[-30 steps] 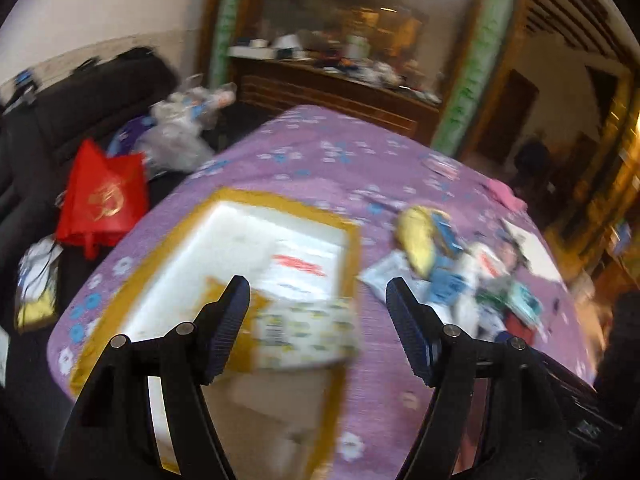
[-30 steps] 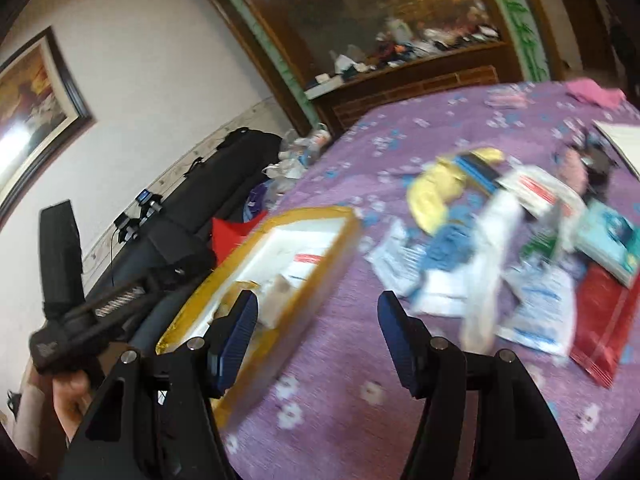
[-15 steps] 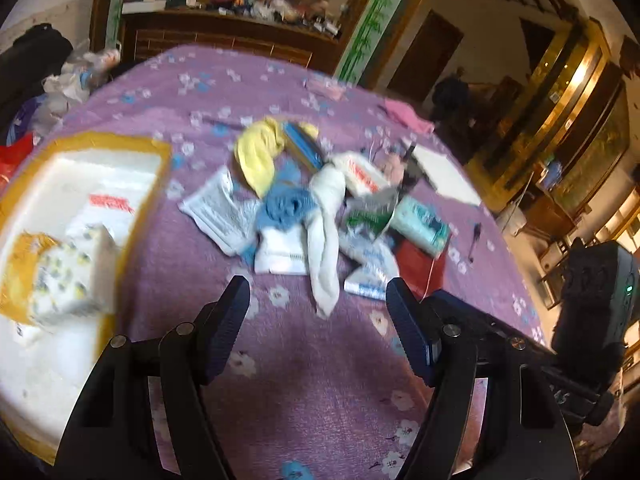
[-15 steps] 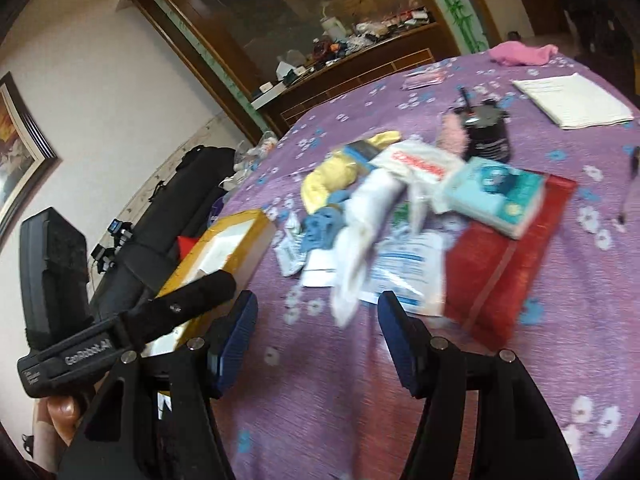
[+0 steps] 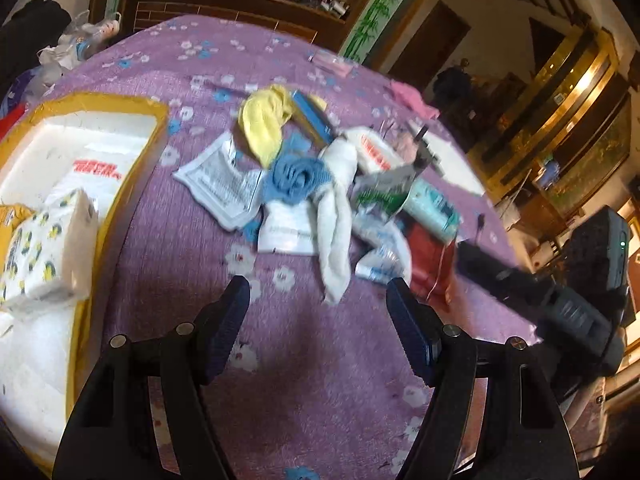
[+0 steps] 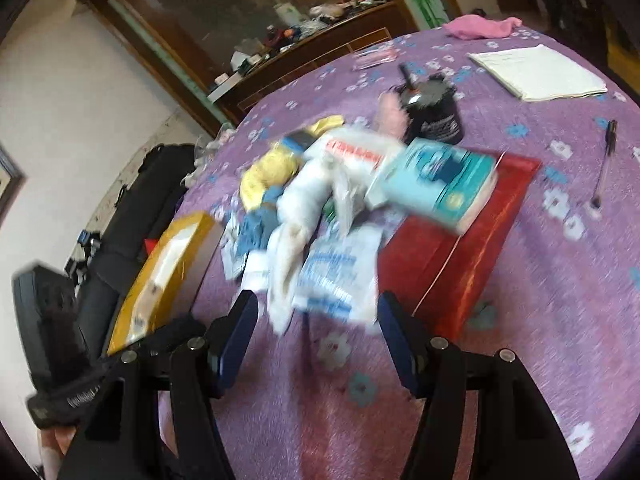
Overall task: Organize soft objects
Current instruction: 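Grasp the white rolled towel with the left gripper while the right grasps the teal cartoon tissue pack, then lower the white towel into the box with the left gripper while the right releases the teal pack there, then grasp the blue towel with the left gripper while the right grasps the red pouch, then place the blue towel into the box with the left gripper while the right drops the red pouch in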
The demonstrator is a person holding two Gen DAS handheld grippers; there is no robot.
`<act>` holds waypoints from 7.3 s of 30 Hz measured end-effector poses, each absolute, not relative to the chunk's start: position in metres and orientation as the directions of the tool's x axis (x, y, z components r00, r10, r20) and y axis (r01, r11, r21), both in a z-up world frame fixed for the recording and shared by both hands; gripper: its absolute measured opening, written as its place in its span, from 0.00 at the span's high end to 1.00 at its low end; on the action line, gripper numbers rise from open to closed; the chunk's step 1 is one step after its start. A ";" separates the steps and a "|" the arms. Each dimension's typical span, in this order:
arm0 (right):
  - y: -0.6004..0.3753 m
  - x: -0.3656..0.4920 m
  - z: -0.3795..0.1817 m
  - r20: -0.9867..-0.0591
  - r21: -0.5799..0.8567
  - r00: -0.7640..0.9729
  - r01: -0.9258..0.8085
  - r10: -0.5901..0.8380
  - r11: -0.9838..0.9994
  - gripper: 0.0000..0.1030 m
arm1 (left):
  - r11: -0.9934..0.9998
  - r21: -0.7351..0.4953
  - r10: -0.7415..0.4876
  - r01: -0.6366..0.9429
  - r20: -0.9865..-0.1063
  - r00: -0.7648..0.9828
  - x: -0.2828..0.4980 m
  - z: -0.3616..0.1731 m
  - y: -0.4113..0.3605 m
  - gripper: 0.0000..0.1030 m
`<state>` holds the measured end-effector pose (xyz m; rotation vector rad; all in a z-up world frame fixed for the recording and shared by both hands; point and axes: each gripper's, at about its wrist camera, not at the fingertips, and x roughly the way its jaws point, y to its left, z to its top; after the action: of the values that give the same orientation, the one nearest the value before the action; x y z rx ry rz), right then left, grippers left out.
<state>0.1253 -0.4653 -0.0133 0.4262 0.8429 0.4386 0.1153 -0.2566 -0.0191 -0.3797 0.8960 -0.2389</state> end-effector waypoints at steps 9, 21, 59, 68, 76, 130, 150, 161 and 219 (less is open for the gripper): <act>-0.479 0.197 -0.002 -0.693 0.308 0.615 -0.218 0.376 0.926 0.39 | 0.921 -0.360 -0.374 0.148 -0.710 0.596 0.188 0.002 -0.290 0.31; -0.464 0.164 -0.039 -0.735 0.155 0.627 -0.217 0.259 0.964 0.46 | 0.978 -0.131 -0.197 0.163 -0.843 0.501 0.267 -0.039 -0.330 0.53; -0.261 0.128 0.029 -0.532 0.551 0.382 -0.521 0.756 0.651 0.70 | 0.832 -0.551 -0.273 -0.072 -0.519 0.810 0.051 0.100 -0.082 0.66; -0.206 0.150 0.003 -0.579 0.519 0.344 -0.543 0.739 0.660 0.70 | 0.839 -0.496 -0.197 -0.221 -0.658 0.727 0.086 0.019 -0.054 0.66; -0.197 0.153 -0.022 -0.608 0.461 0.385 -0.540 0.694 0.704 0.68 | 0.857 -0.436 -0.153 -0.276 -0.725 0.672 0.110 -0.019 -0.047 0.66; -0.504 0.163 -0.056 -0.700 0.543 0.589 0.072 0.404 0.836 0.41 | 0.976 -0.213 -0.203 0.052 -0.787 0.583 0.202 -0.060 -0.273 0.66; -0.526 0.094 -0.022 -0.594 0.515 0.741 0.051 0.313 0.856 0.92 | 0.862 -0.506 -0.416 0.028 -0.675 0.610 0.152 -0.039 -0.243 0.77; -0.506 0.074 0.023 -0.411 0.631 0.783 -0.125 0.467 0.766 0.92 | 0.741 -0.664 -0.569 0.097 -0.545 0.615 0.116 0.023 -0.222 0.77; -0.273 0.120 0.008 -0.489 0.532 0.431 -0.541 0.758 0.651 0.40 | 0.887 -0.267 0.093 -0.376 -0.695 0.713 0.061 0.016 -0.090 0.42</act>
<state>0.1204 -0.2731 0.0076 0.3165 0.7701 0.8270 0.0605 -0.0901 0.0163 -0.4104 0.7355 0.2682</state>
